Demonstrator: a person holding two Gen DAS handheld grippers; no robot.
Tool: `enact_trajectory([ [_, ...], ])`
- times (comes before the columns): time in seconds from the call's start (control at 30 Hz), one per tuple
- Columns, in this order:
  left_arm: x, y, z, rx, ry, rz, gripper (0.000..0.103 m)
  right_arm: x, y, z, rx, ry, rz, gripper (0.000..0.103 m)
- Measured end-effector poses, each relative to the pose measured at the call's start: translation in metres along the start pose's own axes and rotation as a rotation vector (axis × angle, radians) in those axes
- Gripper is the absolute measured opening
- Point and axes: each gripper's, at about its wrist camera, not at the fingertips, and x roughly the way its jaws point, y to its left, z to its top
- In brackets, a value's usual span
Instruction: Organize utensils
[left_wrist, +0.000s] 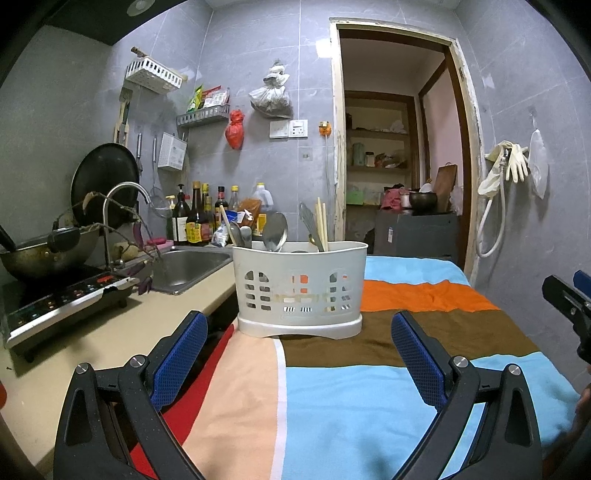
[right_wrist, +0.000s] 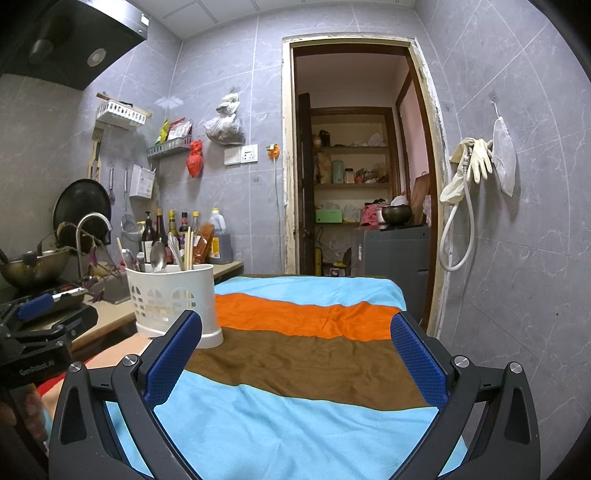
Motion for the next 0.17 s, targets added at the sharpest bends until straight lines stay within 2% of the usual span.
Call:
enact_trajectory([
  [0.17, 0.0007, 0.0011, 0.0009, 0.003, -0.002, 0.003, 0.098, 0.0003, 0.0001, 0.0001, 0.001, 0.002, 0.001, 0.103],
])
